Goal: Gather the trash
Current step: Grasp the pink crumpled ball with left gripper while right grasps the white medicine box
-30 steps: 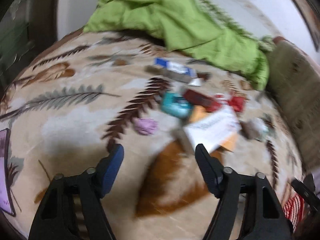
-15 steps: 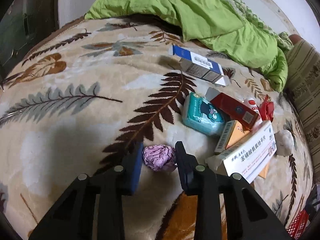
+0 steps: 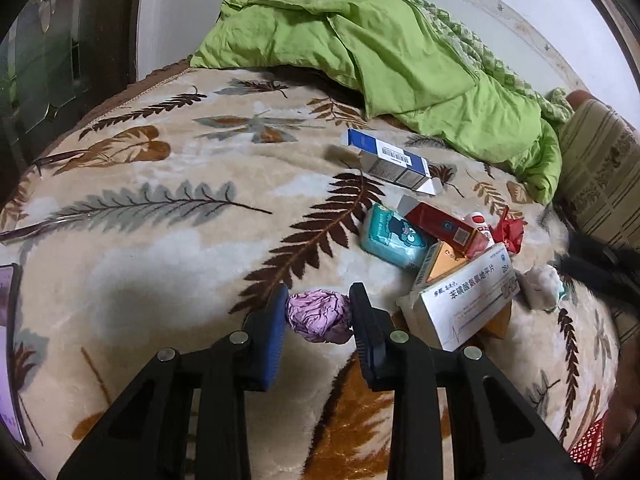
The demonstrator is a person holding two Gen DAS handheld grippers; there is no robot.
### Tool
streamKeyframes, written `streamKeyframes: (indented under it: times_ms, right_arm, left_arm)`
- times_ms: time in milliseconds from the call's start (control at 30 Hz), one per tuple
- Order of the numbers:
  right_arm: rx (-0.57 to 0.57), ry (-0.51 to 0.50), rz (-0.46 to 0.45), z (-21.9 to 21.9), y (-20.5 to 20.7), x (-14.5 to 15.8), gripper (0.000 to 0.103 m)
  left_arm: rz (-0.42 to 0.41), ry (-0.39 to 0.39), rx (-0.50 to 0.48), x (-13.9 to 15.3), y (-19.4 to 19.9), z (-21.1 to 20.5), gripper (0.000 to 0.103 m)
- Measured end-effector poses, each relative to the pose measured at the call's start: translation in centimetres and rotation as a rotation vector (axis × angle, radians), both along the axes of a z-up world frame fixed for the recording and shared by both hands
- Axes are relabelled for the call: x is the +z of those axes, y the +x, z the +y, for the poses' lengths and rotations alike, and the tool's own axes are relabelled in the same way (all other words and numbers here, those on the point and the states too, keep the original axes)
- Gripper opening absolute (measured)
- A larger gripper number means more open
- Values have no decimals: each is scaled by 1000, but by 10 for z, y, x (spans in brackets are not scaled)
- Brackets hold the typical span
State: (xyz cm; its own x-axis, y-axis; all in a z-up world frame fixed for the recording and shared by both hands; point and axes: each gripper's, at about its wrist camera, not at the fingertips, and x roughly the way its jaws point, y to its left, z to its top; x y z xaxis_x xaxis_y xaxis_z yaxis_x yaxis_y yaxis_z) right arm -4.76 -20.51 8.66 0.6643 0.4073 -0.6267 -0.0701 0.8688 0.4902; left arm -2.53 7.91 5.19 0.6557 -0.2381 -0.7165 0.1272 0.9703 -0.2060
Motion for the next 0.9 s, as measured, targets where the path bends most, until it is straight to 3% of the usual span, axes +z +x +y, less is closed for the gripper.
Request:
streamKeyframes:
  times_ms: [133, 267, 367, 633, 733, 833, 900]
  right_arm:
    - [15, -16, 47, 10, 53, -20, 62]
    - [49, 13, 105, 15, 73, -38, 52]
    - [136, 10, 122, 27, 54, -40, 52]
    - [423, -6, 194, 62, -52, -41, 52]
    - [430, -135, 107, 68, -67, -27, 53]
    - [422, -235, 45, 73, -61, -18, 62]
    - [432, -224, 37, 74, -56, -18, 62]
  left_arm:
    - [11, -7, 5, -2, 2, 2, 30]
    - [11, -16, -1, -3, 3, 3, 30]
    - [9, -36, 3, -2, 3, 5, 30]
    - [13, -69, 34, -1, 4, 14, 30]
    - [8, -61, 34, 0, 4, 13, 30]
    - [-3, -44, 34, 1, 3, 12, 30]
    - [-2, -47, 40, 1, 3, 15, 30]
